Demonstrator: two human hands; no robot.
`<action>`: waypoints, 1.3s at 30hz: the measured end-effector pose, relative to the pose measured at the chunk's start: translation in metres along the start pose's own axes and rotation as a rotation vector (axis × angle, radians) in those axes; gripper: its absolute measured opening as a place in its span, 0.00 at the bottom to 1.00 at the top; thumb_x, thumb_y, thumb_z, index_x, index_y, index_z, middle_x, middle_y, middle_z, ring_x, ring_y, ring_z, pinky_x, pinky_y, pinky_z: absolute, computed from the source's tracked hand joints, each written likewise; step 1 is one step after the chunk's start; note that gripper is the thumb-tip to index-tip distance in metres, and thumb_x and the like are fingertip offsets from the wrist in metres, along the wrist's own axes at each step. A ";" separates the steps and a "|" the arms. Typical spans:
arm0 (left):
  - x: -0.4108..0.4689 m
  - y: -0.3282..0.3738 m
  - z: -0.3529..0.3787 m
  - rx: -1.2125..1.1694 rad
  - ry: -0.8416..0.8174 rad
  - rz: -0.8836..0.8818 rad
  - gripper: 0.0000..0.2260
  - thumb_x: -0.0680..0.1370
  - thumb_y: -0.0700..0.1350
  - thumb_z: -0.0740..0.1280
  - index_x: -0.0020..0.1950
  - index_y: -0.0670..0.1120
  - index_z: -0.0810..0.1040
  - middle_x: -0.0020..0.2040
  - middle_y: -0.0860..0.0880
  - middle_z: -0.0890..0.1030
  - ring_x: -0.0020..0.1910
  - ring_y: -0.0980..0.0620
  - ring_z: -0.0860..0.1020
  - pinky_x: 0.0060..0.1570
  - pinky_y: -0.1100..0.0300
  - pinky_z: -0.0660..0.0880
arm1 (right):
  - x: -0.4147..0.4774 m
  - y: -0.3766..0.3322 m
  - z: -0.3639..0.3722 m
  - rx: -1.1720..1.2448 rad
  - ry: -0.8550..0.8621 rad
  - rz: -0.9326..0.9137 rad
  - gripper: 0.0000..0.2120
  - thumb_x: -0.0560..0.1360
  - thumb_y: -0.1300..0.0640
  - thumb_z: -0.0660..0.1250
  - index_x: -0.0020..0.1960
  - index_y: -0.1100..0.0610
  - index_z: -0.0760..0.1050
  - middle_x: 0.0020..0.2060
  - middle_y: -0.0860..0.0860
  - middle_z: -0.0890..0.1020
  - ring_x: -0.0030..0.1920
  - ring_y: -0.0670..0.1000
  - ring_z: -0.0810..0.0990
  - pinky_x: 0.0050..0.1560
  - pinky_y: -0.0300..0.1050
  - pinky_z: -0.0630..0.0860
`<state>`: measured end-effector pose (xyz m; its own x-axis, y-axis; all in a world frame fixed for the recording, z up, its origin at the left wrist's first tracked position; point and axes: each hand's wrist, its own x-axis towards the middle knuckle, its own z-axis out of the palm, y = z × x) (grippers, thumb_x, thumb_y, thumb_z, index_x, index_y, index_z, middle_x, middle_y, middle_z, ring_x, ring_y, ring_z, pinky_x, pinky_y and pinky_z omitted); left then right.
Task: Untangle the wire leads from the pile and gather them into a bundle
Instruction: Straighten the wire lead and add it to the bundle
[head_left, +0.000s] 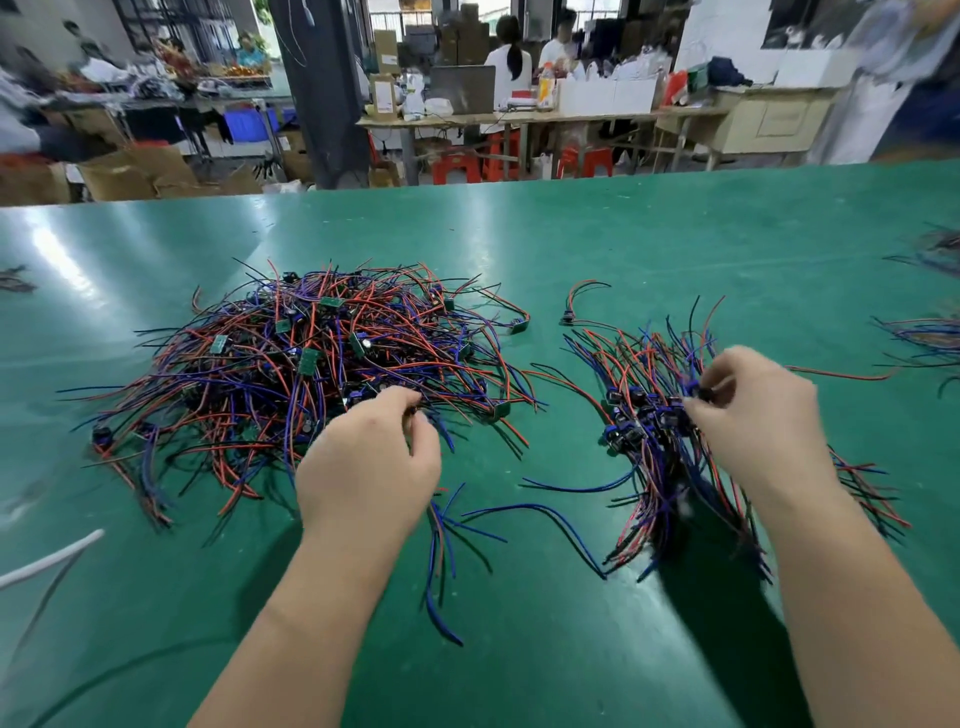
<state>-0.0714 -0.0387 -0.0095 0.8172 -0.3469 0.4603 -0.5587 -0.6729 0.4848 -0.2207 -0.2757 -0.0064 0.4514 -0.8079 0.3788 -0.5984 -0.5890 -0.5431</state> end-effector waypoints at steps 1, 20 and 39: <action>0.001 -0.004 0.001 0.081 -0.068 -0.042 0.14 0.77 0.51 0.62 0.61 0.54 0.77 0.48 0.50 0.82 0.50 0.45 0.76 0.43 0.55 0.73 | 0.001 0.003 0.000 -0.044 -0.048 0.045 0.07 0.68 0.62 0.73 0.41 0.57 0.75 0.39 0.57 0.82 0.42 0.57 0.78 0.41 0.43 0.67; 0.006 -0.012 0.014 -0.616 -0.031 -0.151 0.13 0.73 0.44 0.73 0.52 0.55 0.73 0.42 0.57 0.79 0.38 0.67 0.77 0.39 0.75 0.70 | -0.029 -0.037 0.018 0.005 -0.143 -0.173 0.05 0.73 0.57 0.66 0.44 0.53 0.81 0.42 0.51 0.82 0.43 0.54 0.79 0.49 0.50 0.75; 0.016 -0.003 0.013 -1.434 -0.046 -0.680 0.21 0.76 0.28 0.63 0.69 0.37 0.67 0.44 0.46 0.81 0.38 0.55 0.81 0.33 0.69 0.76 | -0.033 -0.038 0.023 0.122 -0.238 -0.186 0.05 0.74 0.59 0.66 0.44 0.53 0.81 0.39 0.47 0.82 0.39 0.46 0.78 0.43 0.39 0.71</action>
<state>-0.0552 -0.0512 -0.0133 0.9483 -0.2873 -0.1348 0.2545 0.4347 0.8639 -0.1975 -0.2261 -0.0154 0.6966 -0.6509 0.3016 -0.4139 -0.7080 -0.5722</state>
